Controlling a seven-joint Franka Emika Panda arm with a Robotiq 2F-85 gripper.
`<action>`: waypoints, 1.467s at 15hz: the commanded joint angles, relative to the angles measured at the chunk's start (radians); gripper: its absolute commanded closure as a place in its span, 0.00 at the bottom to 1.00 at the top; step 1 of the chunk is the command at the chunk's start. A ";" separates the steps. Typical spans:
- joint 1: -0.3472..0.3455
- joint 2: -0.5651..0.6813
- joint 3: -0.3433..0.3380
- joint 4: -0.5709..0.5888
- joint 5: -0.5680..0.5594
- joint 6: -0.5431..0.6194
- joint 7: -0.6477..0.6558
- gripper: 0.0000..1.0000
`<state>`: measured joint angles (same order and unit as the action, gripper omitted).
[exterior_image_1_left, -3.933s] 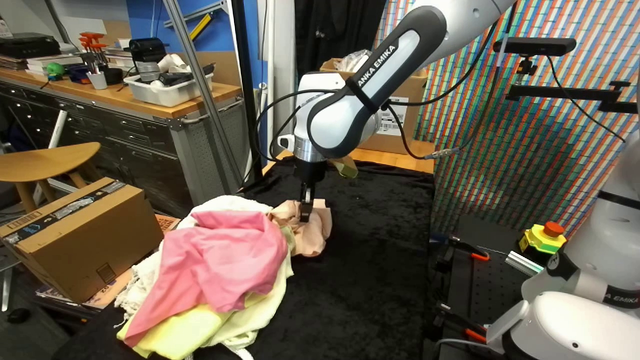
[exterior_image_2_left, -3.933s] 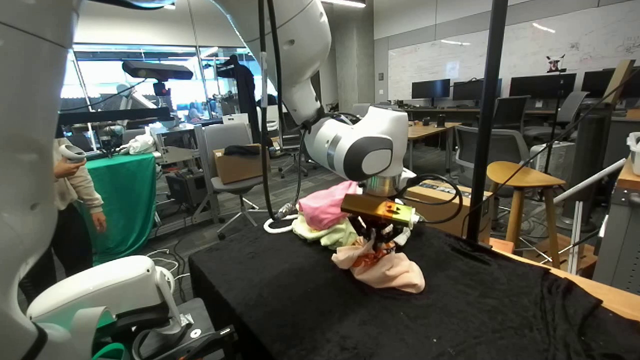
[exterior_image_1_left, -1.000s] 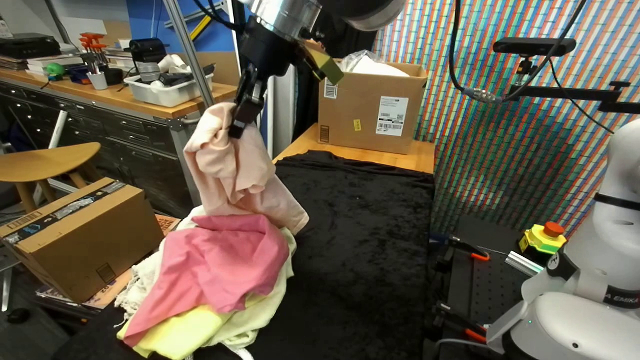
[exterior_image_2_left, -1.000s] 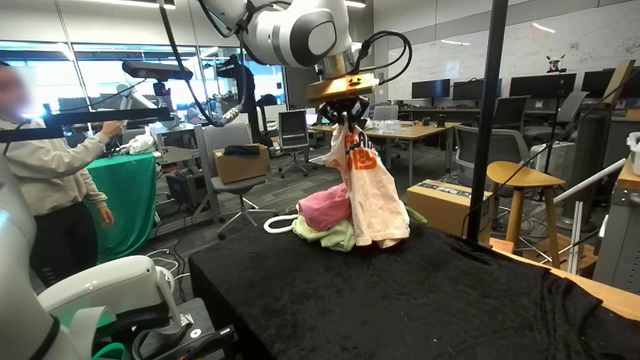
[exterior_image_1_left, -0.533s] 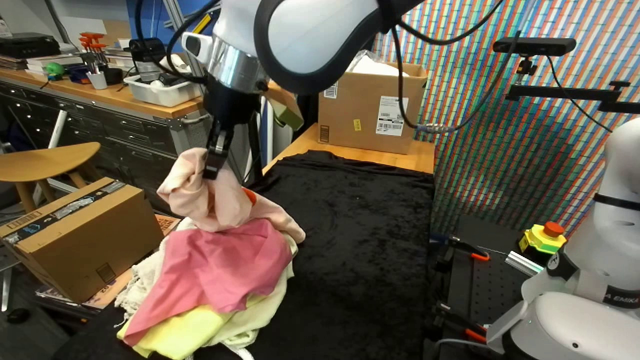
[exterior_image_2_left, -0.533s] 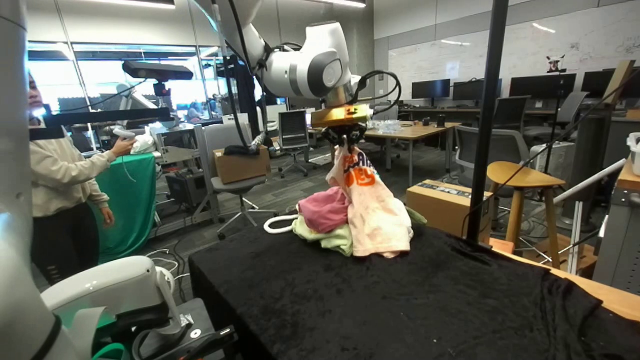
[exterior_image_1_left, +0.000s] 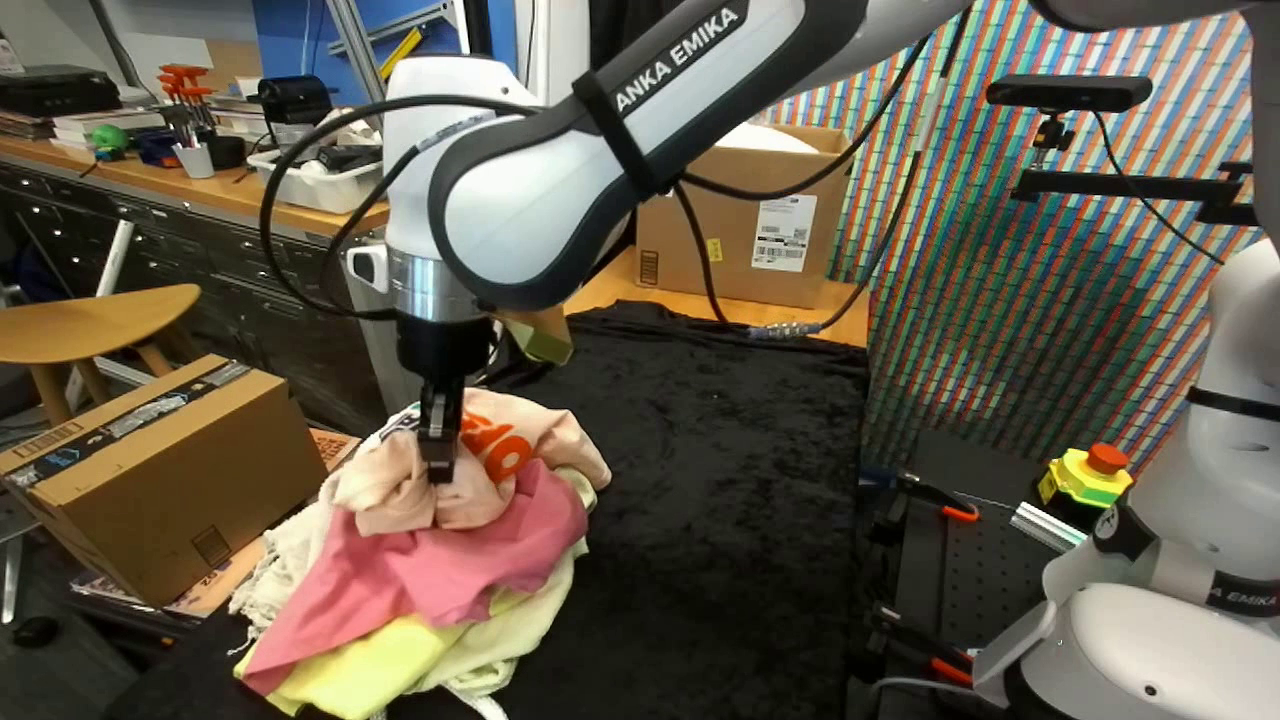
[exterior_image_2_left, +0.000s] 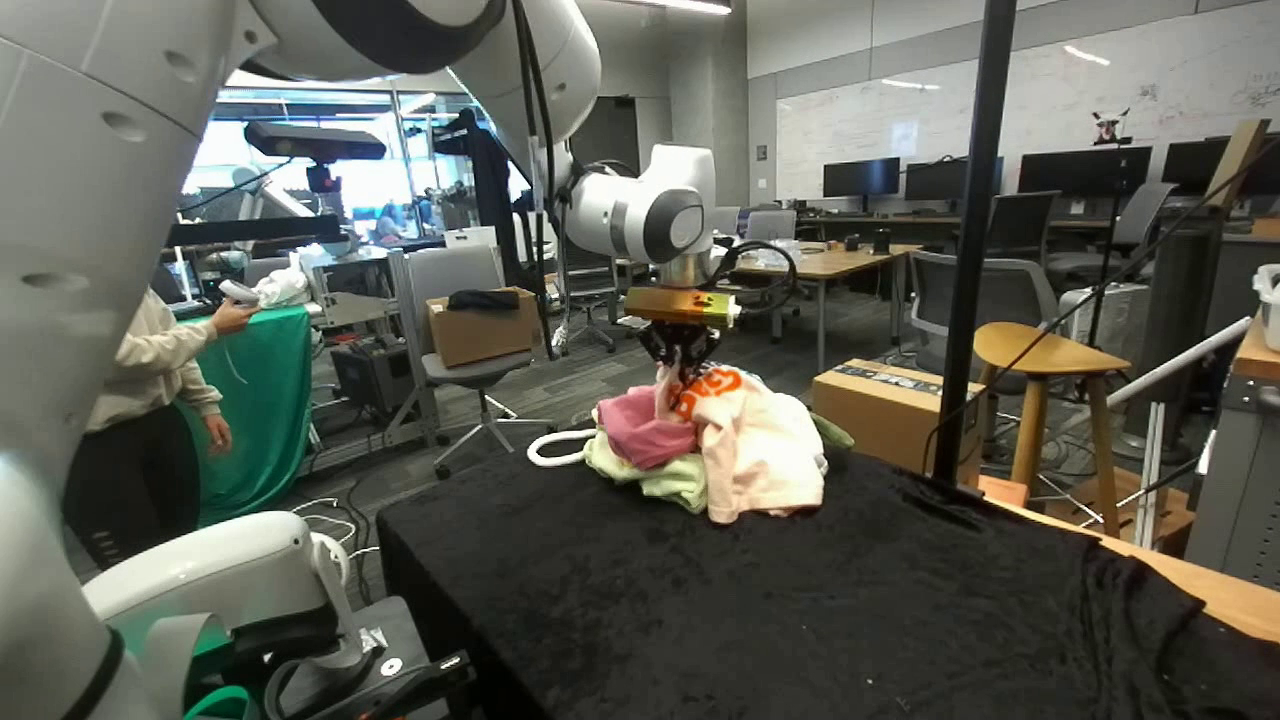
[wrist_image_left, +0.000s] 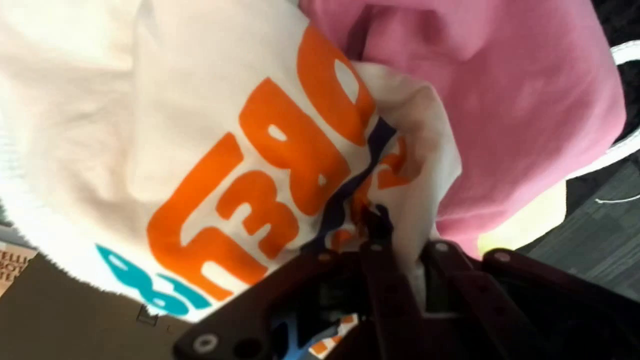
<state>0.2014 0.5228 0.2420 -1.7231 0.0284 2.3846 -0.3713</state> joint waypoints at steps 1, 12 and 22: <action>0.025 0.080 0.009 0.069 -0.014 -0.048 0.037 0.99; 0.014 0.101 0.023 0.100 -0.011 -0.121 0.034 0.63; -0.032 -0.113 0.035 0.151 0.052 -0.373 -0.021 0.00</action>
<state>0.1879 0.4665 0.2802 -1.5970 0.0536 2.0921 -0.3778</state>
